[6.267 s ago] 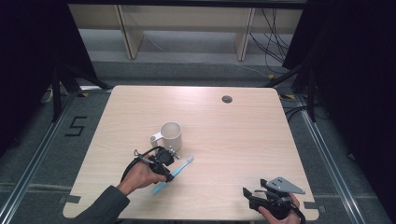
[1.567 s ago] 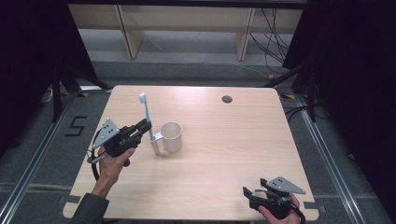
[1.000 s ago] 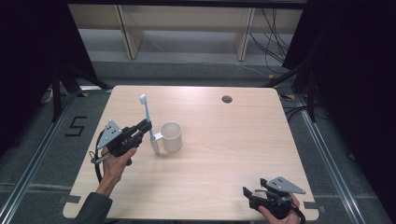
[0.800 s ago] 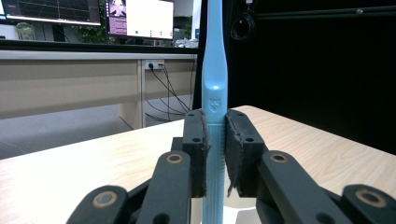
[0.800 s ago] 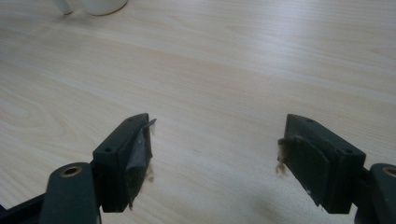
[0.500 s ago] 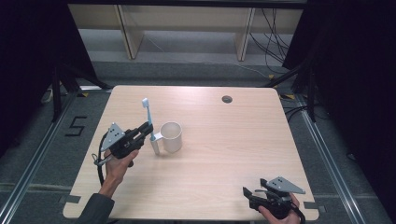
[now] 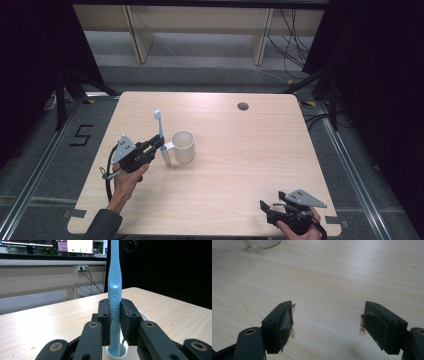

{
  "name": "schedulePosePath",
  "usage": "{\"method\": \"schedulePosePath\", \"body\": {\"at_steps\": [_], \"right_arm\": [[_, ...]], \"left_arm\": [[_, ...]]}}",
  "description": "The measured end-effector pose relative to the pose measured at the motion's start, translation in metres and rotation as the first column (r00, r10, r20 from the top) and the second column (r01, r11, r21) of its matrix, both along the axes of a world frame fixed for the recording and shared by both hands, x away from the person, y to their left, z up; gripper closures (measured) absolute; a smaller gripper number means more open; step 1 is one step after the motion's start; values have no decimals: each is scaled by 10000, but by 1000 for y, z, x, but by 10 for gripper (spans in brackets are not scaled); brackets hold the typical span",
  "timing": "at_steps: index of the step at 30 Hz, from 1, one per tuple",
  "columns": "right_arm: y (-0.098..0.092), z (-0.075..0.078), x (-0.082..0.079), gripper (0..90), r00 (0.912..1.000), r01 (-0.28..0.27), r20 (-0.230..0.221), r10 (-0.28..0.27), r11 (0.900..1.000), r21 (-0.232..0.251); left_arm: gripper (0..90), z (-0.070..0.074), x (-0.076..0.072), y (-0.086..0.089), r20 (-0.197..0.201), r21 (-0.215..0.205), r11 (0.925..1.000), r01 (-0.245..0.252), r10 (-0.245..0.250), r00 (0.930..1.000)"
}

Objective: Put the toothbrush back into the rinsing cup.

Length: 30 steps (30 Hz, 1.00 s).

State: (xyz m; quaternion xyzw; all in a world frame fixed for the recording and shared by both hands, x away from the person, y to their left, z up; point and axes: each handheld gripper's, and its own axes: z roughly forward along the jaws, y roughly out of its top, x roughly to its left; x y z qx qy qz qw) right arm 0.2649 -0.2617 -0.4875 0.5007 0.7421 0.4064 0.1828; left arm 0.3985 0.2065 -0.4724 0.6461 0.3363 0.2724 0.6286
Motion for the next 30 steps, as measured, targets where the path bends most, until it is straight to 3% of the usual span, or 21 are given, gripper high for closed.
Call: {"method": "schedulePosePath", "body": {"at_steps": [30], "right_arm": [[-1, -1, 2, 251, 9997, -80, 226, 79, 10000, 39]], "left_arm": [[776, -18, -2, -1, -368, 608, 9981, 6, 17, 9993]]}}
